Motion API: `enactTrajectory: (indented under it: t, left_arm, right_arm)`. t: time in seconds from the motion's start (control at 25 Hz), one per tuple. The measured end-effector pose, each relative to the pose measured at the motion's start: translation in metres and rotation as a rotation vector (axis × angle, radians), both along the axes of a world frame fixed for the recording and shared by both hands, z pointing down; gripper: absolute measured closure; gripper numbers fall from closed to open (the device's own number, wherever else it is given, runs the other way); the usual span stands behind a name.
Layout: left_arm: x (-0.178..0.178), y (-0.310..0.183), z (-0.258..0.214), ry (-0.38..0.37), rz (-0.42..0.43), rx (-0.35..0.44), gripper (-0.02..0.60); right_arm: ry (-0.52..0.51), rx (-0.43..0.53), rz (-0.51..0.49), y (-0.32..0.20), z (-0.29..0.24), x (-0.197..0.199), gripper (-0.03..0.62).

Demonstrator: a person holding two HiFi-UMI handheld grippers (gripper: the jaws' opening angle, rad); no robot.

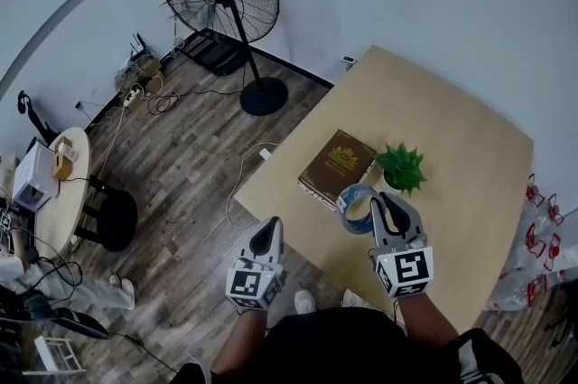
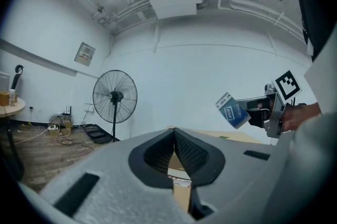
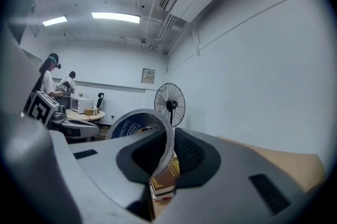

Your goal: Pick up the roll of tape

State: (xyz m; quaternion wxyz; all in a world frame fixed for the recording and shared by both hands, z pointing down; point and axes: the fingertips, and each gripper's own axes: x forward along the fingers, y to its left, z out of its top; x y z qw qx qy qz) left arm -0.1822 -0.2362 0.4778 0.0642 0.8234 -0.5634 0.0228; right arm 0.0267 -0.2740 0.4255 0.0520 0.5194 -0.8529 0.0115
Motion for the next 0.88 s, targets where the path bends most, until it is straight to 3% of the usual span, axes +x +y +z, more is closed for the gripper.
enactTrajectory:
  t: [0.88]
  left_arm:
    - [-0.006,0.009,-0.008,0.019,-0.007,0.010,0.580]
  right_arm:
    - [0.034,0.019,0.005,0.005,-0.005,-0.001,0.549]
